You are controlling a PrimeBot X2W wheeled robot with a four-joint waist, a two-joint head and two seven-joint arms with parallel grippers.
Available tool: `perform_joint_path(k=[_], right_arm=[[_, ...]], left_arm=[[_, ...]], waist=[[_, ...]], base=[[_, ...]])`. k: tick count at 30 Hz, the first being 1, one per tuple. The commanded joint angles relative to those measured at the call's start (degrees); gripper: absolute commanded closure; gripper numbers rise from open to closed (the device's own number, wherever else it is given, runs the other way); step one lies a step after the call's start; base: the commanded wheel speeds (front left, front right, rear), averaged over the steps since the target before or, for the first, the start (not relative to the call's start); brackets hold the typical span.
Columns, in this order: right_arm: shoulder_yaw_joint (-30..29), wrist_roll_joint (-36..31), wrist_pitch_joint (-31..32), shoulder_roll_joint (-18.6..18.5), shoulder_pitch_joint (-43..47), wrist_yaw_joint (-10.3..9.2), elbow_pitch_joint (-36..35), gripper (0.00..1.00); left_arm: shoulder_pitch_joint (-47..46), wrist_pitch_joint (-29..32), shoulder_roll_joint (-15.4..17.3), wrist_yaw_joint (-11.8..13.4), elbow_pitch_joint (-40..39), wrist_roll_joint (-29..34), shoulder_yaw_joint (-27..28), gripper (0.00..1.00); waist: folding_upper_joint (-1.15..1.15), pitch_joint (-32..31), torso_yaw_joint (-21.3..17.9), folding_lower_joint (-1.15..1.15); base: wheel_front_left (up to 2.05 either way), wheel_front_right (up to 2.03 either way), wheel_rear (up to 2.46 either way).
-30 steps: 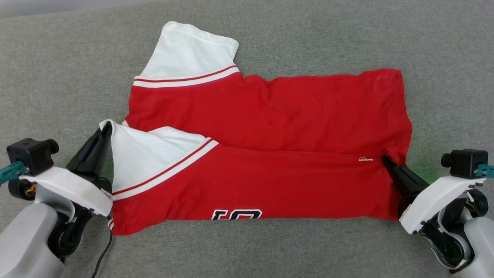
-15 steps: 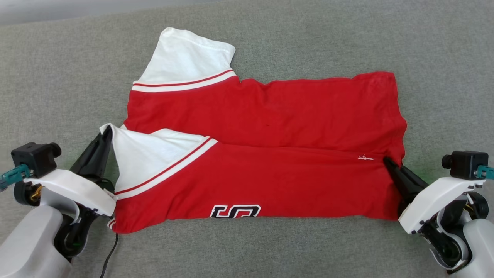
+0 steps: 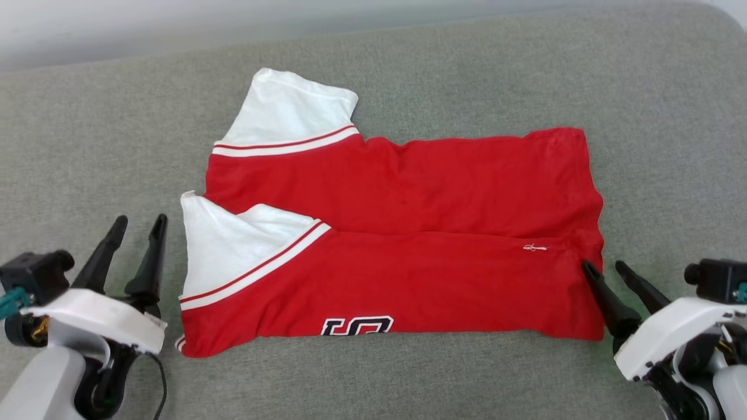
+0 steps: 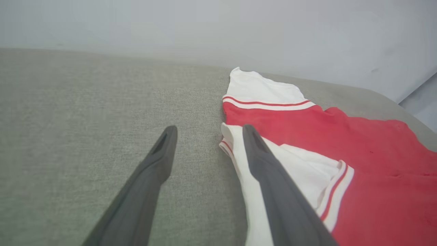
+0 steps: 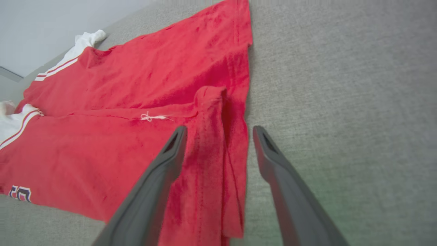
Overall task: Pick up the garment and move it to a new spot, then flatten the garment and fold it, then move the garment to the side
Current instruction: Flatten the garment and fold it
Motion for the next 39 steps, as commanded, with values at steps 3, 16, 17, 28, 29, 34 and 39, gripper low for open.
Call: perform_joint_path(k=[3, 16, 17, 28, 29, 34, 39], right_arm=[[-2.56, -1.2, 1.23, 1.34, 3.96, -0.03, -2.86, 0.0], [-11.16, -7.11, 9.79, 6.2, 12.7, -0.04, -12.81, 0.0], [-12.37, -8.16, 11.57, 7.08, 13.8, -0.03, -14.86, 0.0], [-14.74, -11.99, 18.23, 11.86, 14.71, -0.03, -23.83, 0.0], [-14.75, -12.3, 18.38, 12.13, 14.8, -0.03, -24.35, 0.0], [-15.18, -12.97, 18.85, 13.4, 15.3, -0.04, -26.19, 0.0], [-15.46, -13.57, 19.15, 14.16, 15.67, -0.04, -27.13, 0.0]], left_arm=[[4.9, -0.23, -0.44, 0.03, -3.35, 2.54, 2.71, 0.0], [14.02, 3.31, 2.23, 0.03, -5.93, 0.46, -3.09, 0.0], [13.55, 6.19, 2.47, 0.57, -5.59, -0.78, -3.42, 0.0], [11.28, 18.34, 5.41, 3.86, -8.88, -2.74, -4.88, 0.0], [11.42, 19.04, 5.73, 4.05, -9.48, -2.69, -5.13, 0.0], [13.07, 23.09, 6.87, 5.36, -12.18, -4.12, -5.6, 0.0], [14.52, 27.9, 7.63, 7.62, -14.95, -6.54, -5.75, 0.0]], waist=[[0.0, -2.1, 0.85, 0.0], [0.0, -5.16, 1.22, 0.0], [0.0, -5.22, 1.21, 0.0], [0.0, -3.63, -0.85, 0.0], [0.0, -3.38, -1.07, 0.0], [0.0, -2.57, -1.67, 0.0], [0.0, -2.26, -1.83, 0.0]], base=[[0.0, 0.0, 0.0], [0.0, 0.0, 0.0], [0.0, 0.0, 0.0], [0.0, 0.0, 0.0], [0.0, 0.0, 0.0], [0.0, 0.0, 0.0], [0.0, 0.0, 0.0]])
